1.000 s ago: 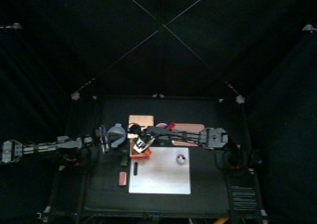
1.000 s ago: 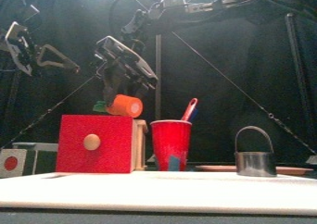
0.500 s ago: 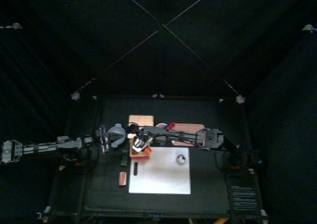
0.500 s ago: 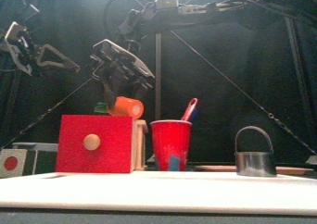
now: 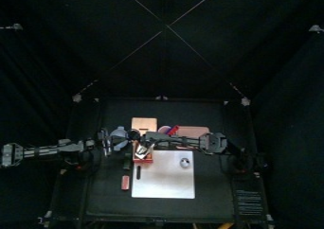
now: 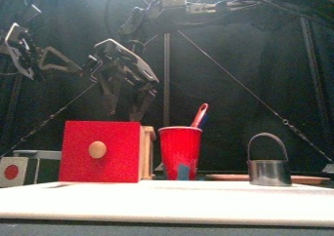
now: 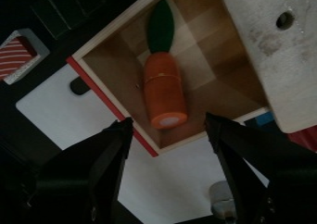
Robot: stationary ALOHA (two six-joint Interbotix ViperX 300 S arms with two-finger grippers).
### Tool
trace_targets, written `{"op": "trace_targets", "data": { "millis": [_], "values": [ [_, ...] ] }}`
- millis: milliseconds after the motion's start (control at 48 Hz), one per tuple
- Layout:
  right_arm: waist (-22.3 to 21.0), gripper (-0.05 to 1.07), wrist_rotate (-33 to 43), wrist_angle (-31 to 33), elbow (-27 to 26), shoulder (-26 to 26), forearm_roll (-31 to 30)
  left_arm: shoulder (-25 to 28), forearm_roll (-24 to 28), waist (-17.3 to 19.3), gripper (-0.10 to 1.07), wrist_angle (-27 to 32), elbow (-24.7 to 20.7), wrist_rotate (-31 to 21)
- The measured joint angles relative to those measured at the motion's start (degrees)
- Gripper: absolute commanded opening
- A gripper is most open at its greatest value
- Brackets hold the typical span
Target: Put carrot into open drawer
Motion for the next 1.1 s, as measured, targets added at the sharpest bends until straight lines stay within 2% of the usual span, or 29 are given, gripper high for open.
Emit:
{"op": "trace_targets", "data": {
  "millis": [125, 229, 375, 521, 625, 729, 854, 1000, 1104],
  "values": [
    [1.2, 0.93, 0.3, 0.6, 0.0, -2.0, -4.2, 0.0, 0.0, 0.1, -0.01, 0.0, 0.1, 0.0],
    [1.9, 0.93, 0.4, 1.5, 2.4, -5.7, -6.2, 0.0, 0.0, 0.1, -0.01, 0.1, 0.0, 0.0],
    [2.1, 0.87, 0.3, 1.7, 9.6, -11.0, -8.3, 0.0, 0.0, 0.2, -0.01, 0.0, 0.0, 0.0],
    [1.8, 0.75, 1.3, -0.9, 22.0, -19.8, -9.7, 0.0, -0.2, 0.2, -0.01, 0.1, 0.1, -0.1],
    [1.3, 0.7, 1.0, -8.4, 33.3, -26.8, -6.8, 0.0, -0.8, 0.2, -0.01, 0.0, 0.0, -0.1],
    [0.9, 0.7, -1.0, -21.2, 45.5, -33.3, -3.3, 0.0, -1.0, 0.1, -0.01, 0.0, -0.6, -0.1],
    [0.5, 0.69, -6.0, -35.2, 57.3, -39.4, -2.5, 0.2, -1.0, 0.0, -0.01, 0.0, -1.6, -0.2],
    [0.5, 0.69, -10.3, -51.3, 68.3, -45.5, -0.9, 0.2, -1.0, -0.2, -0.01, 0.0, -1.7, -0.2],
    [0.5, 0.69, -11.1, -60.6, 73.7, -48.1, -0.6, 0.2, -1.0, -0.2, -0.01, 0.6, -1.7, -0.2]
  ]
}}
